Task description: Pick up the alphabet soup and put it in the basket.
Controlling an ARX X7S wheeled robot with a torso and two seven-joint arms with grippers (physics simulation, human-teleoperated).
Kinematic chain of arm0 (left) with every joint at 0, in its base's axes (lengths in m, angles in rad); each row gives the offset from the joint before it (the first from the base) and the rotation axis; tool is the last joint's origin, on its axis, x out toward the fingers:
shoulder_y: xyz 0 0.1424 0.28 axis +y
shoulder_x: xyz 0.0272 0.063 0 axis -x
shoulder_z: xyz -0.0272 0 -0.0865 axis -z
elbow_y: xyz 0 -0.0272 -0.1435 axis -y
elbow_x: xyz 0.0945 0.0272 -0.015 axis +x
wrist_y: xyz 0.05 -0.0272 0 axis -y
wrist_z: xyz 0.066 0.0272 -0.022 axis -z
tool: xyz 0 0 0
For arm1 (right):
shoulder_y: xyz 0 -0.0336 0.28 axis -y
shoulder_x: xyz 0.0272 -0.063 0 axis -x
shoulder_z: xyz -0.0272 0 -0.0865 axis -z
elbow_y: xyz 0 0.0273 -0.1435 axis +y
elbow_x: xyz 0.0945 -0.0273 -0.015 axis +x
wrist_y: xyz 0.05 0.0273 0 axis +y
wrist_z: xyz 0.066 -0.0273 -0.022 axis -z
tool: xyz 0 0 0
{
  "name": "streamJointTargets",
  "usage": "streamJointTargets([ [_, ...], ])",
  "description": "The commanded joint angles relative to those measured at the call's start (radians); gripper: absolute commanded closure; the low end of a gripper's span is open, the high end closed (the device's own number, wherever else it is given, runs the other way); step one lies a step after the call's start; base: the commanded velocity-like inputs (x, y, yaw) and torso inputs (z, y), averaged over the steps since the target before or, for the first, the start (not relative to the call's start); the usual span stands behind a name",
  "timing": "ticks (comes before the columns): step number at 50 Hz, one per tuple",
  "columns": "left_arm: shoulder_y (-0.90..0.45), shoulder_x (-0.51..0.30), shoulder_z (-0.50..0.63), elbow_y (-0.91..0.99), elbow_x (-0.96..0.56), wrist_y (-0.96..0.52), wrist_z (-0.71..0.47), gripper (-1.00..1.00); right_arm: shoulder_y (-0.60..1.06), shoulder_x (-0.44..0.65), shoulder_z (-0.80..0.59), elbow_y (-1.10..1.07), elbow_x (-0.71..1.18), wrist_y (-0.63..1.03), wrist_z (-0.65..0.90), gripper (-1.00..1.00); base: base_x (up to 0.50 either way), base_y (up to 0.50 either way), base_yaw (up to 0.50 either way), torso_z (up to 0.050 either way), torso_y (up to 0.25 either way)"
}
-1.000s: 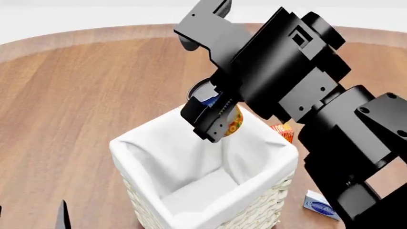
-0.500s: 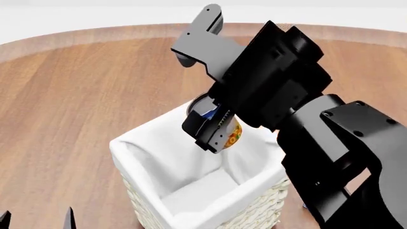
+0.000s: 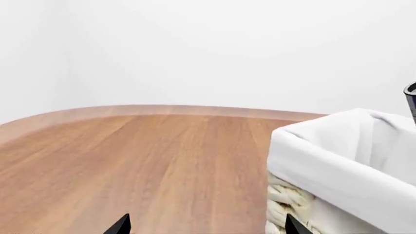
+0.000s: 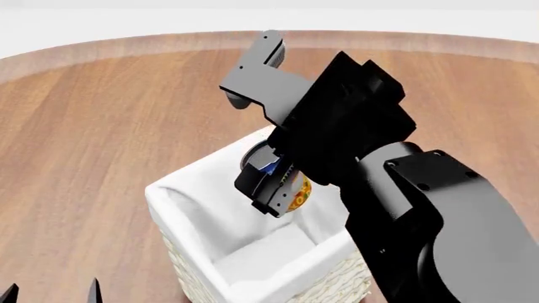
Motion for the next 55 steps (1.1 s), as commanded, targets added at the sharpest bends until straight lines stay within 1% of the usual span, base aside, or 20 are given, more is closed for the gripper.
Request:
streamJointTargets([
  [1, -0.018, 0.015, -0.019, -0.001, 0.004, -0.008, 0.047, -1.0, -0.006, -0.037, -0.02, 0.03, 0.036, -0.04, -0.004, 1.0, 0.0, 0.0, 0.0, 0.0, 0.0],
  [12, -0.019, 0.011, -0.02, 0.001, -0.003, -0.011, 0.045, -1.0, -0.027, -0.037, -0.058, 0.013, 0.066, -0.05, 0.011, 1.0, 0.0, 0.0, 0.0, 0.0, 0.001],
  [55, -0.027, 0.004, -0.016, -0.024, -0.014, 0.001, 0.043, -1.0, -0.098, -0.037, -0.068, -0.019, 0.086, -0.064, 0.06, 1.0, 0.0, 0.0, 0.0, 0.0, 0.0],
])
